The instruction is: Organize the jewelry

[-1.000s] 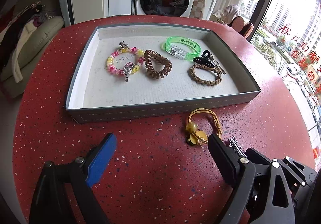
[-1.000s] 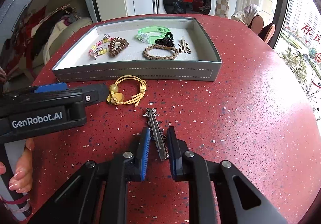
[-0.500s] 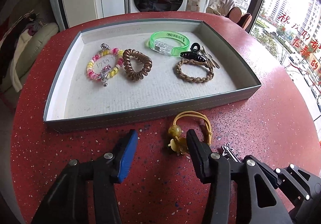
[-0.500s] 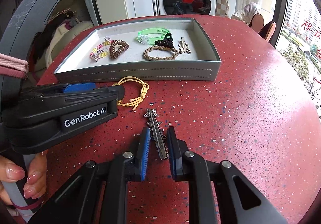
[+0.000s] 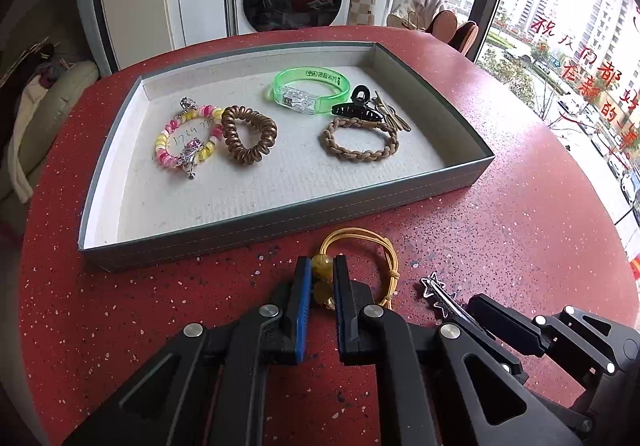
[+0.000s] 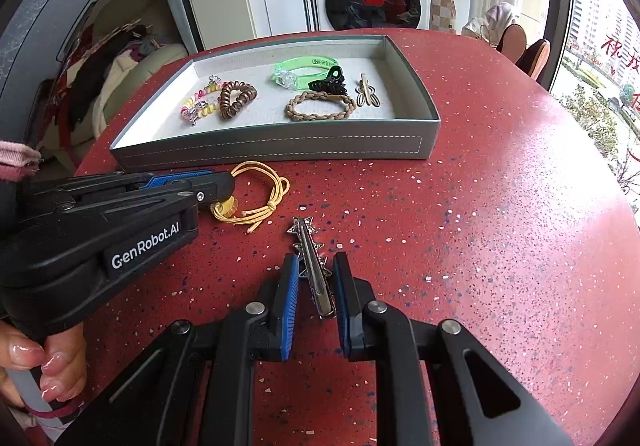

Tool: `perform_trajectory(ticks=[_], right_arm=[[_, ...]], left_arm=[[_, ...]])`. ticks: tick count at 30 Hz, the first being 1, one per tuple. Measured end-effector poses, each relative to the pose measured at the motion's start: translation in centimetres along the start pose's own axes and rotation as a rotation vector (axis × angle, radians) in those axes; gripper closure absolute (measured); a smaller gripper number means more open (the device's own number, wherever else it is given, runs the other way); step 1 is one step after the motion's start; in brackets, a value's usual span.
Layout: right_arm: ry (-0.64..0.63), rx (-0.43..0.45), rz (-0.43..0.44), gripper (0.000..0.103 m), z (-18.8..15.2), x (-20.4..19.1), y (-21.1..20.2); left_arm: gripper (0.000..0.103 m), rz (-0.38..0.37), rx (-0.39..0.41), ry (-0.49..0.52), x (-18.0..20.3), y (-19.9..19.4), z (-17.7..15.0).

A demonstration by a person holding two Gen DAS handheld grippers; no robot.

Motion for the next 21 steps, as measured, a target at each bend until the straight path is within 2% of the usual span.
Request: perform_trajectory(ticks=[3, 19, 20, 21], right_arm=[[0.008, -0.004, 0.012, 0.084, 0.1, 0.2, 0.0], [0.038, 0.025, 0.076, 0.084, 1.2, 1.2, -1.4], [0.037, 0.027, 0.078, 0.084, 1.2, 1.2, -1.5], [0.036, 0.03, 0.079, 0.084, 1.3, 1.2, -1.6]], left_arm=[[0.074, -0.017, 0.011, -0.021, -0.5, -0.6, -0.2], [0.074, -0.01, 0.06, -0.037, -2.0, -4.1, -1.6], [0.082, -0.014, 0.063, -0.039, -2.0, -4.3, -1.7], [0.085, -0.018, 0.062, -0.041, -2.1, -4.5, -1.7]])
Point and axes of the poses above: each gripper's, at about its wrist camera, not at the fingertips, and y roughly the way its jaws point, x to its right, z to its top, the point moved 2 cm from there along y, roughly the way its jaws point, and after that the axes turned 9 degrees about -z, right-handed, at the moved point
